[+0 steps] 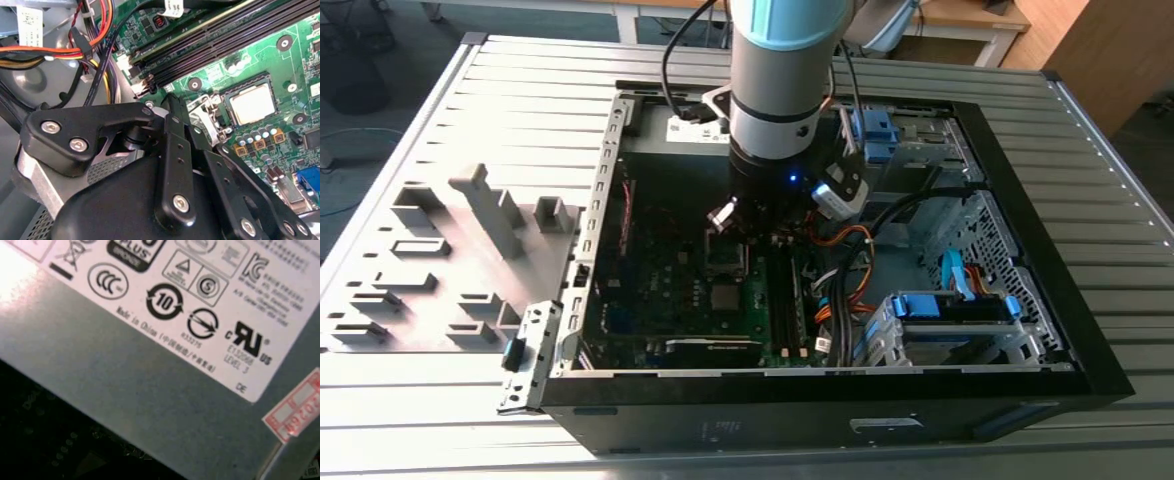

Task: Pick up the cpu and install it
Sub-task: 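Close the cpu cover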

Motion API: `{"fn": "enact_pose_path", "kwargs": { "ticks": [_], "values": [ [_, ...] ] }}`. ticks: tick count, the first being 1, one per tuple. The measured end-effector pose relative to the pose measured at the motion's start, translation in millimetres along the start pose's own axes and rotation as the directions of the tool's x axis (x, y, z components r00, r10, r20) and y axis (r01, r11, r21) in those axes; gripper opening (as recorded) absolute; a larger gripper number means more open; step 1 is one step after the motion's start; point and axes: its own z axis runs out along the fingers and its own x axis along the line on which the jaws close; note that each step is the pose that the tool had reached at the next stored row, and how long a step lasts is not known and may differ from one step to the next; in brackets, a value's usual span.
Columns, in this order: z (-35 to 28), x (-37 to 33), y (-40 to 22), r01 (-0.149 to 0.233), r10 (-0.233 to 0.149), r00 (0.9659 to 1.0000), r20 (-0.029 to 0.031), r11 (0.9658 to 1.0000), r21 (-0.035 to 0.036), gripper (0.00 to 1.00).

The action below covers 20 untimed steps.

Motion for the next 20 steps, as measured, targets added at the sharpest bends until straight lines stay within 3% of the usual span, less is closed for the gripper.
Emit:
{"fn": "enact_pose_path", "kwargs": {
  "ticks": [5, 13, 18, 20],
  "values": [
    [0.1, 0.0, 0.0, 0.000, 0.000, 1.0000, -0.0001, 1.0000, 0.0000, 0.11],
    [2.5, -0.2, 4.9, 0.000, 0.000, 1.0000, 0.0014, 1.0000, 0.0009, 0.11],
    [4.6, 1.1, 6.1, 0.000, 0.000, 1.0000, -0.0033, 1.0000, 0.0087, 0.11],
    [5.6, 1.5, 6.7, 0.000, 0.000, 1.0000, -0.0024, 1.0000, 0.0096, 0.11]
  ]
}}
